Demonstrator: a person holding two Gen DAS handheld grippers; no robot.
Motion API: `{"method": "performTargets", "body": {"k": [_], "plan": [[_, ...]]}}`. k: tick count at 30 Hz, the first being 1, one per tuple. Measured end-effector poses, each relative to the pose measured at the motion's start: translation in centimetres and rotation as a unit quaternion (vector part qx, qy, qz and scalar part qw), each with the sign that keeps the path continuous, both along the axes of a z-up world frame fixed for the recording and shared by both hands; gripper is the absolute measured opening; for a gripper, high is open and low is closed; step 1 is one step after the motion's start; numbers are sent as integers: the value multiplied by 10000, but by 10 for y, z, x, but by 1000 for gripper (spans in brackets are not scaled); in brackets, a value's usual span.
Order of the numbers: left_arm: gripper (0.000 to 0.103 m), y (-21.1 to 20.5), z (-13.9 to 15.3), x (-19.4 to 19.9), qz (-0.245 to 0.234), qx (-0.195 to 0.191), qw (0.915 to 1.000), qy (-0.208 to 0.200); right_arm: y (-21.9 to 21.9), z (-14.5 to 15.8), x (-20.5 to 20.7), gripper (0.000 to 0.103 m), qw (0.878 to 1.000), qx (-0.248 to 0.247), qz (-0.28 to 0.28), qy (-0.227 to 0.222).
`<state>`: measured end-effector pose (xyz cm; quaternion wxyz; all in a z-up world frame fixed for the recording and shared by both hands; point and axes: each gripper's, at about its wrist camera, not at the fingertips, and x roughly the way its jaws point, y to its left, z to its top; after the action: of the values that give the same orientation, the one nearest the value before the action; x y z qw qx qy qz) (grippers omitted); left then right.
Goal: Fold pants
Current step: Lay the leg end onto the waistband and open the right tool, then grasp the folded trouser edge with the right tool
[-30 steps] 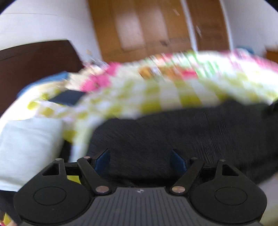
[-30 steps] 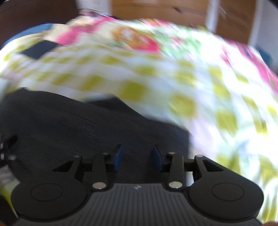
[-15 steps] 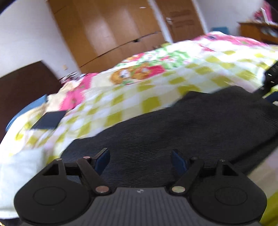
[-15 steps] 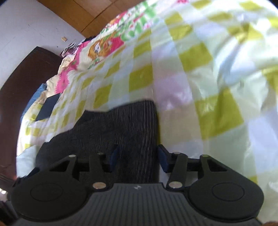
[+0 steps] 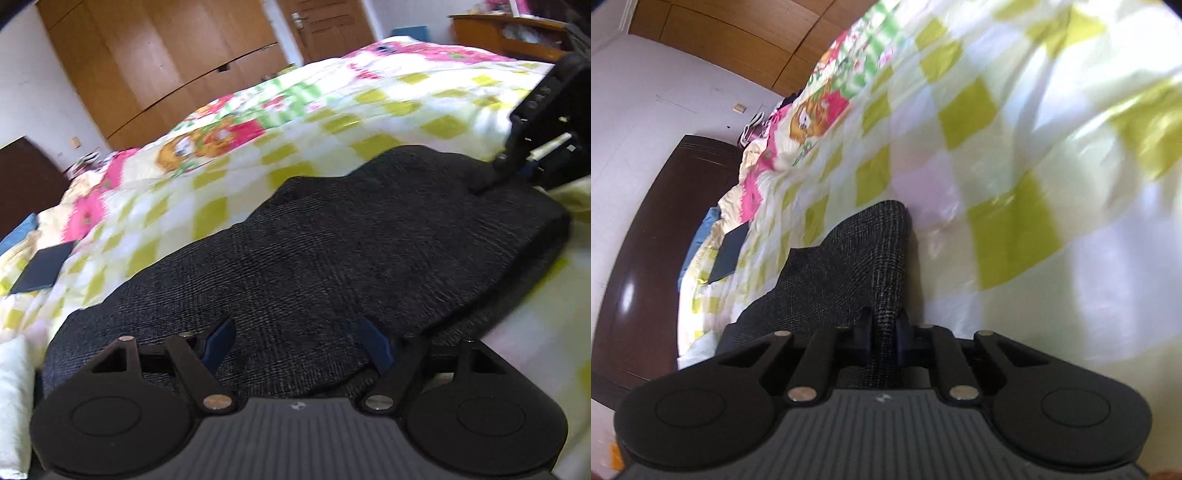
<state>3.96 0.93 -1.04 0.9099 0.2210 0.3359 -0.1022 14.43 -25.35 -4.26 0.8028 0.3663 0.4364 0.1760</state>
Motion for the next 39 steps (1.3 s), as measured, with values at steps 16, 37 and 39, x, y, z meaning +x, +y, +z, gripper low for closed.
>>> {"method": "performTargets", "body": {"k": [16, 37, 39], "plan": [[87, 9, 26, -2, 113, 219, 9981, -572, -61, 24, -2, 16, 9799, -1911, -567, -20], [89, 12, 2, -2, 94, 204, 9993, -302, -73, 15, 6, 23, 9829, -1680, -747, 64], [89, 17, 8, 0, 168, 23, 9997, -147, -75, 17, 7, 24, 9836, -1635, -753, 103]]}}
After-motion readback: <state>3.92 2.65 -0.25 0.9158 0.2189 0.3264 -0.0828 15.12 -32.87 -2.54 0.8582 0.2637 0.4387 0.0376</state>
